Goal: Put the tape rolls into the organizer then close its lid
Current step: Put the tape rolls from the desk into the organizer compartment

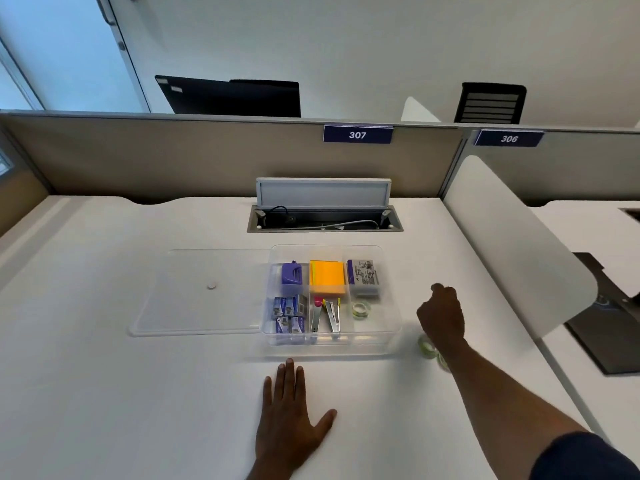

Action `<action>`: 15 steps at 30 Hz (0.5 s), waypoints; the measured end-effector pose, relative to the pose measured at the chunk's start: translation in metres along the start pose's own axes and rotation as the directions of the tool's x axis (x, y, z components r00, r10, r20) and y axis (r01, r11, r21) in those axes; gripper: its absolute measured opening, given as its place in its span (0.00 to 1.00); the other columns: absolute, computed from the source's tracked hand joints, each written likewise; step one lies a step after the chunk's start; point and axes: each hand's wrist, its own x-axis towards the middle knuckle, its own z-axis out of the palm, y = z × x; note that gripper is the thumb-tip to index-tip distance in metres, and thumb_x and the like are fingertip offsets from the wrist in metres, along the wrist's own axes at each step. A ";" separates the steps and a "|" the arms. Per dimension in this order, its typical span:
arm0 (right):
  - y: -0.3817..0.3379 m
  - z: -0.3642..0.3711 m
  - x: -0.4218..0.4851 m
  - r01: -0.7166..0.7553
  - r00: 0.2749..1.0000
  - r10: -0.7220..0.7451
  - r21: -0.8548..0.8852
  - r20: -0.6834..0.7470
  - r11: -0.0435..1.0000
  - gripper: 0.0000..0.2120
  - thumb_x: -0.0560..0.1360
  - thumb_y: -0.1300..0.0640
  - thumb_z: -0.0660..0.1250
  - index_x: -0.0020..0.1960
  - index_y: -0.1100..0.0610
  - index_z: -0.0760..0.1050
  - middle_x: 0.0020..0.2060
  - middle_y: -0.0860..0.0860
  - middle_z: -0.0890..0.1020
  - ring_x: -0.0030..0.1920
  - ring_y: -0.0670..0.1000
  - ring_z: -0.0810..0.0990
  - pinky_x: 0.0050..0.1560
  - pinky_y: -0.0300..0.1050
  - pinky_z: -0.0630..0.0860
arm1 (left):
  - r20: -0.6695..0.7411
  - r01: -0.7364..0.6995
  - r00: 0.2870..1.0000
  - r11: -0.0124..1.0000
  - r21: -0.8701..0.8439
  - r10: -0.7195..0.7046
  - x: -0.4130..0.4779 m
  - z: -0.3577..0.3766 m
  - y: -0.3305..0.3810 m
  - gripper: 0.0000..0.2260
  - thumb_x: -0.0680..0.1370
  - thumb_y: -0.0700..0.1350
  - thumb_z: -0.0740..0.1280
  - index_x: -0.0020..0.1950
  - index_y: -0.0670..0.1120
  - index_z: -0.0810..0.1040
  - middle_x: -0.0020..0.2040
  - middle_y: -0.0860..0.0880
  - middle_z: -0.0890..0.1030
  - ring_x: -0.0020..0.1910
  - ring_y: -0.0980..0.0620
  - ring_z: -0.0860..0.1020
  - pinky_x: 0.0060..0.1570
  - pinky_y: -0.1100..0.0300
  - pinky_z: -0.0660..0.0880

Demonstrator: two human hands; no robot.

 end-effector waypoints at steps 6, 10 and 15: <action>0.033 0.007 -0.013 0.067 0.878 0.008 -0.140 0.479 0.988 0.25 0.73 0.62 0.63 0.69 0.57 0.66 0.65 0.60 0.72 0.64 0.61 0.73 0.63 0.52 0.72 | -0.014 0.001 1.000 1.000 0.002 -0.001 0.000 -0.001 0.000 0.43 0.71 0.72 0.56 0.72 0.40 0.67 0.75 0.40 0.62 0.75 0.42 0.58 0.71 0.49 0.41; 0.041 0.012 -0.024 0.278 0.839 -0.110 -0.246 0.533 0.928 0.25 0.73 0.61 0.60 0.70 0.56 0.65 0.63 0.59 0.71 0.63 0.59 0.74 0.63 0.50 0.72 | -0.003 0.000 1.000 1.000 -0.005 0.000 -0.001 -0.002 0.001 0.42 0.71 0.72 0.56 0.72 0.39 0.67 0.75 0.39 0.63 0.74 0.41 0.61 0.70 0.49 0.42; 0.045 0.013 -0.026 0.358 0.861 -0.201 -0.275 0.468 0.893 0.16 0.77 0.62 0.56 0.64 0.59 0.70 0.57 0.59 0.73 0.59 0.59 0.75 0.59 0.51 0.74 | 0.009 0.004 1.000 1.000 -0.014 -0.004 -0.001 -0.003 0.001 0.42 0.70 0.71 0.57 0.70 0.39 0.69 0.74 0.39 0.65 0.73 0.42 0.63 0.70 0.49 0.43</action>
